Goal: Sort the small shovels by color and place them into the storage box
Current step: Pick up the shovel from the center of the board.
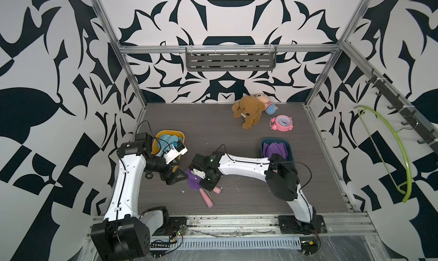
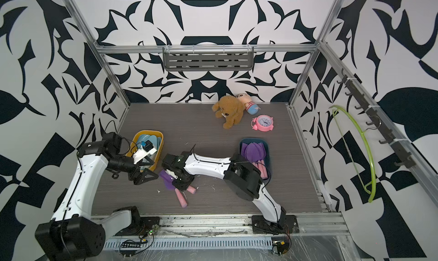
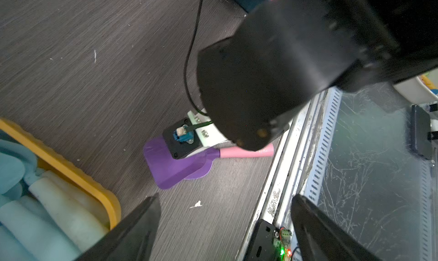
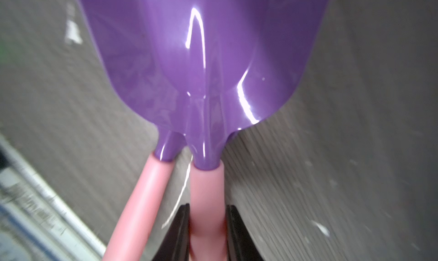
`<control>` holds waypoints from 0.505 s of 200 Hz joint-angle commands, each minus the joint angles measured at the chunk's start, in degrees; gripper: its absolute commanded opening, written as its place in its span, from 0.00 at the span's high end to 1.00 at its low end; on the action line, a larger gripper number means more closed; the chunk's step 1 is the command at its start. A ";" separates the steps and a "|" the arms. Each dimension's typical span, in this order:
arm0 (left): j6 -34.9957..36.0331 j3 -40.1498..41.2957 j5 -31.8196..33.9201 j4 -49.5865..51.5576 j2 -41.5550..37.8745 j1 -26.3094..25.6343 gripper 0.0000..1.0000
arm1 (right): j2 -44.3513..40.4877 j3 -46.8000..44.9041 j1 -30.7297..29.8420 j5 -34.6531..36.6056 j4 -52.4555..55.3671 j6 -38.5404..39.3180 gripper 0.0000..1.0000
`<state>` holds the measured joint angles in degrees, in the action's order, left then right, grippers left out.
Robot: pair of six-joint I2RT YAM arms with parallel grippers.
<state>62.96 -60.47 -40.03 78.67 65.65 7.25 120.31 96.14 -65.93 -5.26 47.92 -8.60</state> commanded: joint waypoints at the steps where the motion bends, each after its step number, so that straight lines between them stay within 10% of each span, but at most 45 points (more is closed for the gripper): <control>1: -3.82 -2.34 -3.89 -1.74 1.25 0.23 0.07 | -7.74 0.04 0.83 2.03 0.57 -0.46 0.82; 45: -6.37 -6.86 -6.64 -4.48 3.20 -3.26 0.07 | -14.39 -4.66 5.87 1.85 2.15 -1.83 0.83; 101: -13.65 -17.52 3.07 -13.47 14.25 -21.35 0.06 | -25.05 -14.15 22.80 0.30 6.92 -5.28 0.84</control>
<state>54.61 -73.80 -40.14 70.54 74.35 -9.39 101.75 85.49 -50.57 -4.49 50.87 -11.05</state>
